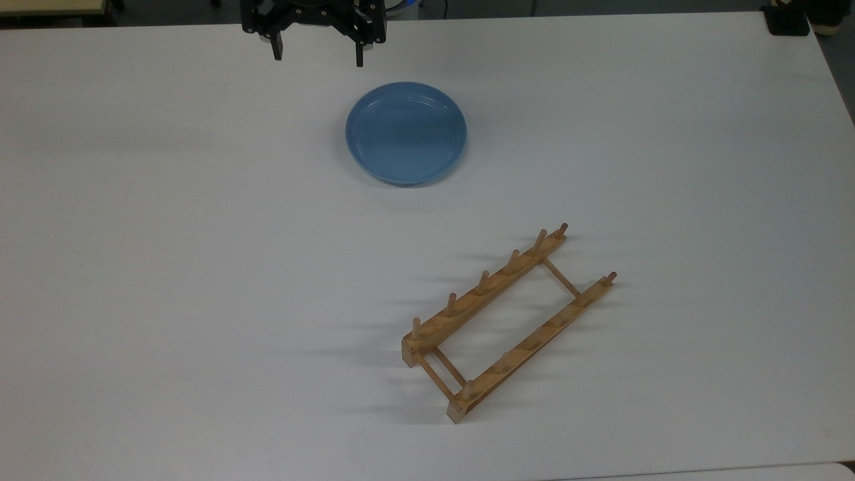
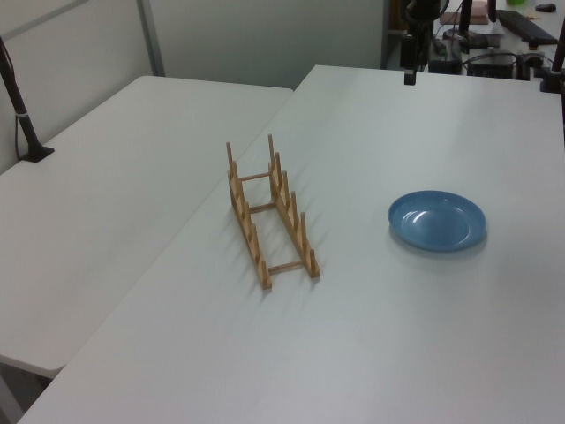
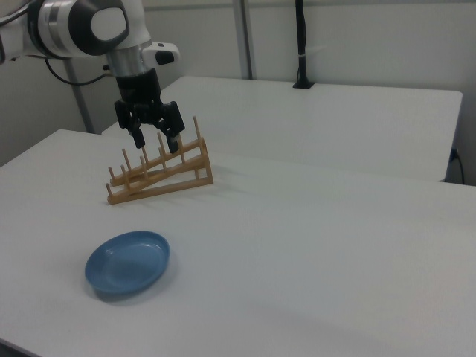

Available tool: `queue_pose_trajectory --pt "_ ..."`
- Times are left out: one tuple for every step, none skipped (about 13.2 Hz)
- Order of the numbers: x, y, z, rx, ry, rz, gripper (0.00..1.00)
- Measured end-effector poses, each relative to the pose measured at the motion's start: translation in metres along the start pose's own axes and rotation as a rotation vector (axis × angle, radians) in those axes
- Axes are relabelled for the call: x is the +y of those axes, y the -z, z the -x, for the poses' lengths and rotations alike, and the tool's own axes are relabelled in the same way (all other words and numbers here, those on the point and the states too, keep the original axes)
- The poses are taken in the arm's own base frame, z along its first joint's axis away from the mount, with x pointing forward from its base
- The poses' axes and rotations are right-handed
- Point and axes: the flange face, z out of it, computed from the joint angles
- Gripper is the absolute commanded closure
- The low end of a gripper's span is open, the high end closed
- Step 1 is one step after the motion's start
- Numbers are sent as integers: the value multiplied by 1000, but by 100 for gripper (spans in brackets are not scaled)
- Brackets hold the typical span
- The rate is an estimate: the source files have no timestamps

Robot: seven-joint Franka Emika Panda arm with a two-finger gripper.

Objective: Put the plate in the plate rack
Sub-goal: 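Move the open gripper toward the light blue plate, then lower the gripper onto the plate rim and close on it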

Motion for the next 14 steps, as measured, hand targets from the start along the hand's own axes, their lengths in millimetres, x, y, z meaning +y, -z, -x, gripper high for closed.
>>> queue_pose_trajectory --pt "1 0 0 0 -2 0 0" --pt "2 0 0 0 -3 0 0" --pt "4 0 0 -1 -7 0 0" --pt "6 0 0 -1 -10 0 0" --pt "7 -1 0 -1 -12 1 0" --pt "7 -1 0 -1 -13 1 0" --pt "7 -1 0 -2 -11 1 0" --pt "7 -3 0 -5 6 1 0" --pt "7 -6 0 -12 37 0 0" --pt "7 -12 1 -25 79 0 0" --pt "6 -22 2 -47 133 -2 0" --pt "5 -35 3 -71 196 -6 0" --pt "4 -50 4 -94 256 -11 0" --pt "2 -64 4 -110 295 -16 0"
